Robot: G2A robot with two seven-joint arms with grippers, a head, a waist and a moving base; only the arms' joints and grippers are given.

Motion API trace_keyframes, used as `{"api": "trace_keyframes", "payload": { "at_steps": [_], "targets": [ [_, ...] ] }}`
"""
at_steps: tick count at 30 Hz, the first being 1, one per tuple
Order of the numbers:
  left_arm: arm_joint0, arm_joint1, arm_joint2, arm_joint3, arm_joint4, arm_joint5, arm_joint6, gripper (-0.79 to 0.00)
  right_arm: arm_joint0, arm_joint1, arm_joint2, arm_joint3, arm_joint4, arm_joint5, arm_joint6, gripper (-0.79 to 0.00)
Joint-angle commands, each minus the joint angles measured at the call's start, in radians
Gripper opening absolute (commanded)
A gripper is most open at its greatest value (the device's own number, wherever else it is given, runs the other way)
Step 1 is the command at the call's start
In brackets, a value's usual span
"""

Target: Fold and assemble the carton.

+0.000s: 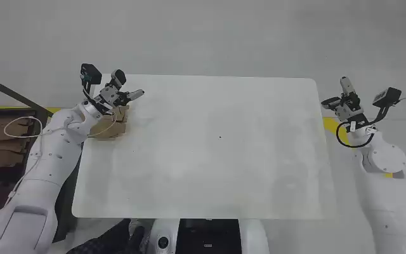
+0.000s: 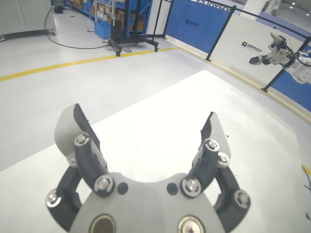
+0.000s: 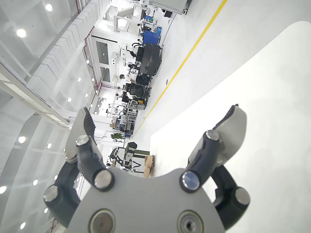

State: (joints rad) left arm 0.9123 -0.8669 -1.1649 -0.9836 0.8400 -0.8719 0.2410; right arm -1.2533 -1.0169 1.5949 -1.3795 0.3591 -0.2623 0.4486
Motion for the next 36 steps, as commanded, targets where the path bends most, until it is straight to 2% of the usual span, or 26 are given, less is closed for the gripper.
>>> {"api": "trace_keyframes", "payload": {
  "at_steps": [1, 16, 19, 25, 28, 34, 36],
  "targets": [
    [0.000, 0.000, 0.000, 0.000, 0.000, 0.000, 0.000, -0.001, 0.000, 0.000, 0.000, 0.000, 0.000, 0.000, 0.000, 0.000],
    [0.000, 0.000, 0.000, 0.000, 0.000, 0.000, 0.000, 0.000, 0.000, 0.000, 0.000, 0.000, 0.000, 0.000, 0.000, 0.000],
    [0.020, 0.000, -0.016, 0.001, -0.052, 0.003, -0.011, 0.000, 0.000, 0.000, 0.000, 0.000, 0.000, 0.000, 0.000, 0.000],
    [0.047, 0.003, -0.056, 0.053, -0.265, -0.128, -0.077, 0.000, 0.000, 0.000, 0.000, 0.000, 0.000, 0.000, 0.000, 0.000],
    [0.068, 0.008, -0.069, 0.077, -0.413, -0.140, -0.142, 0.000, 0.000, 0.000, 0.000, 0.000, 0.000, 0.000, 0.000, 0.000],
    [0.141, 0.044, -0.126, 0.102, -0.800, -0.140, -0.400, 0.000, 0.000, 0.000, 0.000, 0.000, 0.000, 0.000, 0.000, 0.000],
    [0.161, 0.059, -0.159, 0.124, -0.879, -0.140, -0.482, 0.000, 0.000, 0.000, 0.000, 0.000, 0.000, 0.000, 0.000, 0.000]
  ]
}}
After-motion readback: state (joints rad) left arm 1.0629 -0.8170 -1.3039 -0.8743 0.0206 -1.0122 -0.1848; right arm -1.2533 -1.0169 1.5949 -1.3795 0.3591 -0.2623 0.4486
